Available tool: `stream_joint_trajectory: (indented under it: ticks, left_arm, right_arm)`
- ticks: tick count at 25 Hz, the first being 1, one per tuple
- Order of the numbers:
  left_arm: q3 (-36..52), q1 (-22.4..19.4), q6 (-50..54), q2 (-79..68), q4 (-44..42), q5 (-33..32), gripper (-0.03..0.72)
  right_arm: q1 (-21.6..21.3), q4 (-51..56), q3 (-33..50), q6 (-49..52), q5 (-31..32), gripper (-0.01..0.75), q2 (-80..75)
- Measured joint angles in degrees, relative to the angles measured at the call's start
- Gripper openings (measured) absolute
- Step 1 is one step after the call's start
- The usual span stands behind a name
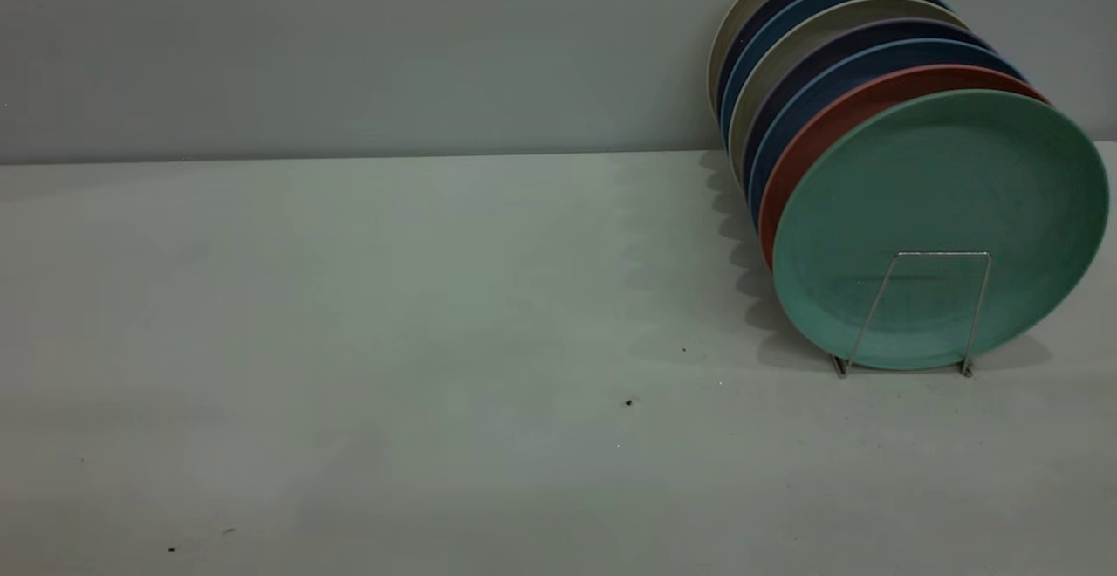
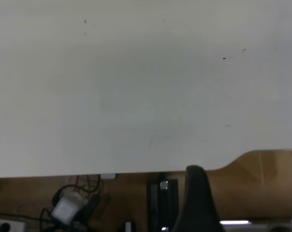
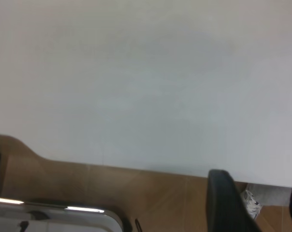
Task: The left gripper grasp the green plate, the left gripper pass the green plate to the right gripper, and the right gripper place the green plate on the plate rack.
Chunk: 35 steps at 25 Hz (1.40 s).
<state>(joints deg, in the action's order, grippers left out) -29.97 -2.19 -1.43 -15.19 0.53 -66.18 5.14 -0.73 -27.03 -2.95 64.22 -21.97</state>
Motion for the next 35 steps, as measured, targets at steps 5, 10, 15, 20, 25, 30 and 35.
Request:
stream_joint_trajectory:
  ticks: [5,10,15,20,25,30,35]
  left_arm:
    - [2.12,0.00,0.78,4.87,-0.10,1.13,0.570]
    - [2.12,0.00,0.78,6.83,-0.10,1.38,0.570]
    - [2.12,0.00,0.83,7.21,-0.10,1.38,0.570]
    - [2.12,0.00,0.89,7.32,-0.13,1.38,0.570]
    - [2.12,0.00,0.89,8.34,-0.13,1.40,0.570]
    - [2.12,0.00,0.89,15.76,-0.13,1.26,0.570]
    - [2.12,0.00,0.94,16.44,-0.13,0.96,0.570]
  right_arm:
    - [0.00,0.00,0.00,0.00,0.00,0.344,0.00]
    - [0.00,0.00,0.00,0.00,0.00,0.344,1.60]
    - [0.00,0.00,0.00,0.00,0.00,0.344,10.79]
    - [0.00,0.00,0.00,0.00,0.38,0.344,21.89]
    - [-0.76,0.05,0.00,0.00,0.88,0.344,22.95]
    - [-1.69,0.06,0.00,0.00,0.88,0.344,22.95]
    - [-1.69,0.11,0.00,0.00,0.88,0.344,22.95]
